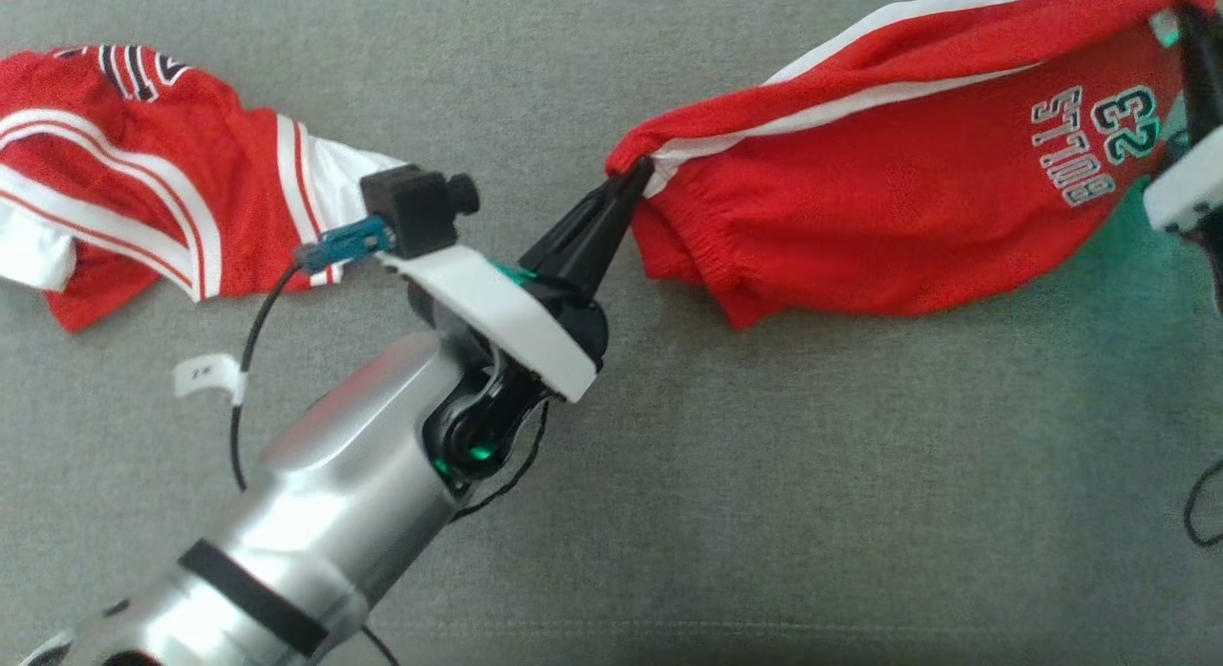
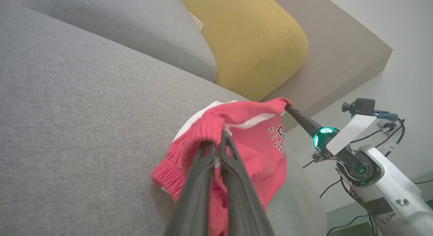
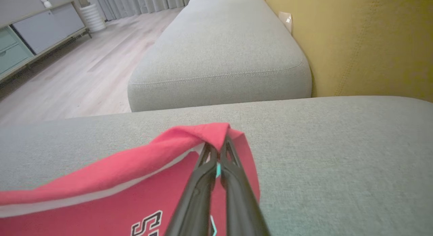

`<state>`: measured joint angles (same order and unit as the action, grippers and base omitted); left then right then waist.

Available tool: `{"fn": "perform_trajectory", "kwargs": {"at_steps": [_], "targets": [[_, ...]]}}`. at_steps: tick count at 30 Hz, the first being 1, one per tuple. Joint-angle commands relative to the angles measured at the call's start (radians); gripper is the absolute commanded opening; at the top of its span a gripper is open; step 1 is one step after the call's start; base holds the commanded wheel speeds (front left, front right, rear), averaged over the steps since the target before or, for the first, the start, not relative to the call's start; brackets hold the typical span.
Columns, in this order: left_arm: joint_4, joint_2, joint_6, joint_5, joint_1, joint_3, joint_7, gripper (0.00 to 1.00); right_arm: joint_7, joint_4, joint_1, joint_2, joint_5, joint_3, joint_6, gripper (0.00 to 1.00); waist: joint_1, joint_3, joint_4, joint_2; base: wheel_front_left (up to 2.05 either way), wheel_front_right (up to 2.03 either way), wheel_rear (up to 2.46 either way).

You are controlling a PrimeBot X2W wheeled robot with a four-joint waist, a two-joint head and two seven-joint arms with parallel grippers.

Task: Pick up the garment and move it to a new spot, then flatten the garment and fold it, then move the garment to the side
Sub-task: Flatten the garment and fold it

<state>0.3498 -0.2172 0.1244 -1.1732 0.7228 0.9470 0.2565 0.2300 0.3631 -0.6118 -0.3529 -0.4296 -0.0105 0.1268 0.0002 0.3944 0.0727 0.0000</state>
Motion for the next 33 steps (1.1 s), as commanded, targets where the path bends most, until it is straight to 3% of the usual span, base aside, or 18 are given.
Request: {"fn": "perform_trajectory", "kwargs": {"at_steps": [1, 8, 9, 10, 11, 16, 19, 22, 28, 33], "targets": [[0.000, -0.004, 0.006, -0.017, 0.054, -0.010, 0.001, 0.00, 0.000, 0.004, -0.043, -0.021, 0.011, 0.026, 0.004, 0.00, -0.0002, 0.014, 0.012, 0.0000, 0.00, 0.00, 0.00], [0.096, 0.015, 0.006, -0.069, 0.110, 0.061, -0.009, 0.00, -0.036, 0.150, -0.138, -0.014, 0.030, 0.087, 0.004, 0.00, -0.0002, 0.024, 0.019, 0.0000, 0.00, 0.00, 0.00], [0.105, 0.017, 0.006, -0.072, 0.113, 0.065, -0.007, 0.20, -0.046, 0.165, -0.146, -0.007, 0.024, 0.089, 0.004, 0.46, -0.0002, 0.022, 0.019, 0.0000, 0.00, 0.00, 0.00], [0.112, 0.019, 0.006, -0.076, 0.114, 0.067, -0.005, 0.60, -0.059, 0.173, -0.151, -0.002, 0.018, 0.095, 0.004, 1.00, -0.0002, 0.019, 0.019, 0.0000, 0.00, 0.00, 0.00], [0.116, 0.020, 0.006, -0.077, 0.115, 0.069, -0.003, 1.00, -0.073, 0.178, -0.154, 0.001, 0.012, 0.101, 0.004, 1.00, -0.0002, 0.016, 0.019, 0.0000, 0.00, 0.00, 0.00], [0.134, 0.008, 0.006, -0.020, 0.095, 0.035, 0.004, 1.00, -0.117, 0.173, -0.119, -0.003, -0.027, 0.130, 0.004, 1.00, -0.0002, -0.019, 0.017, 0.0000, 0.00, 0.00, 0.00], [0.119, 0.004, 0.002, 0.105, 0.037, -0.080, 0.005, 1.00, -0.122, 0.158, -0.060, -0.006, -0.058, 0.138, 0.004, 1.00, -0.0002, -0.052, 0.015, 0.0000, 0.00, 0.00, 0.00], [0.064, 0.003, -0.032, 0.286, -0.060, -0.188, 0.005, 1.00, -0.114, 0.156, 0.005, -0.010, -0.083, 0.132, 0.004, 1.00, -0.0002, -0.087, 0.016, 0.0000, 0.00, 0.00, 0.00], [-0.112, 0.050, -0.046, 0.554, -0.304, -0.366, 0.005, 1.00, -0.087, 0.202, 0.087, -0.016, -0.097, 0.082, 0.004, 1.00, -0.0002, -0.132, 0.054, 0.0000, 0.00, 0.00, 0.00], [-0.235, 0.098, -0.066, 0.708, -0.439, -0.481, 0.005, 1.00, -0.097, 0.258, 0.079, -0.033, -0.080, 0.019, 0.004, 1.00, -0.0002, -0.134, 0.099, 0.0000, 0.00, 0.00, 0.00]]}}
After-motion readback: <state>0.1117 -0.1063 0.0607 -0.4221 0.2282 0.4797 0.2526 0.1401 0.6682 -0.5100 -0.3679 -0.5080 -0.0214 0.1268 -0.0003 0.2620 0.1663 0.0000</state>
